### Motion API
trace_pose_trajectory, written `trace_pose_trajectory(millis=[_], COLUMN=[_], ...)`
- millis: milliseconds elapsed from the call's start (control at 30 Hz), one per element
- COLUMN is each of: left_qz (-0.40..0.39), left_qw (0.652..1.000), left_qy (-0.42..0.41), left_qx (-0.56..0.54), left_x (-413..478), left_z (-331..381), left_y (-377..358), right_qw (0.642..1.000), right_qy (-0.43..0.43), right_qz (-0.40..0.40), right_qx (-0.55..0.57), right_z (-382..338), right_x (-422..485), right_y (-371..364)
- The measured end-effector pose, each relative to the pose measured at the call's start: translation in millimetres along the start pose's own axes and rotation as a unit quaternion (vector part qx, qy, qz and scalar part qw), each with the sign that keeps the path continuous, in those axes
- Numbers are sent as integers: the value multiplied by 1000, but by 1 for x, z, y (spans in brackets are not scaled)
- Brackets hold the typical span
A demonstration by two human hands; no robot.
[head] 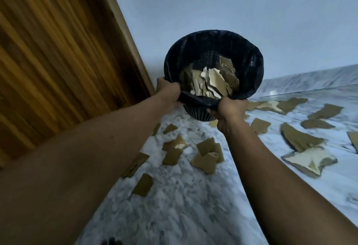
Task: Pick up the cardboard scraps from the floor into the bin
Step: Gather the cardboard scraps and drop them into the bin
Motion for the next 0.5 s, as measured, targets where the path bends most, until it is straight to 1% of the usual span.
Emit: trace_pose_trajectory(millis=[67,133,167,233,300,367,500], left_qz=[-29,-85,-116,-204,-269,-278,-317], left_qw=[999,994,990,973,951,945,940], left_qy=[14,56,76,107,150,172,128], left_qx=[-7,-24,-12,16,21,5,-4], left_x=[9,21,26,33,41,54,81], left_z=[-16,-24,-24,-13,1,11,29], left_y=[-6,-9,-8,-3,0,-1,-6], right_qw=[999,999,998,996,993,990,985], right_qy=[8,32,43,72,94,101,123], right_qz=[32,28,17,6,20,30,19], right_qx=[-7,-26,-33,-56,-75,-89,-121], right_z=[12,14,10,-11,-31,-43,-50], right_x=[7,10,10,2,-9,-19,-21], right_y=[0,-4,-6,-8,-11,-17,-36])
Point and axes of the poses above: each hand's wrist, its own x-axis towards the middle knuckle, its own y-axis out of the back of the hand, z = x × y, the point moved 4 cm from there along x, towards the middle knuckle, and after that the axes turned 13 degrees about z, right-handed, at the moved point
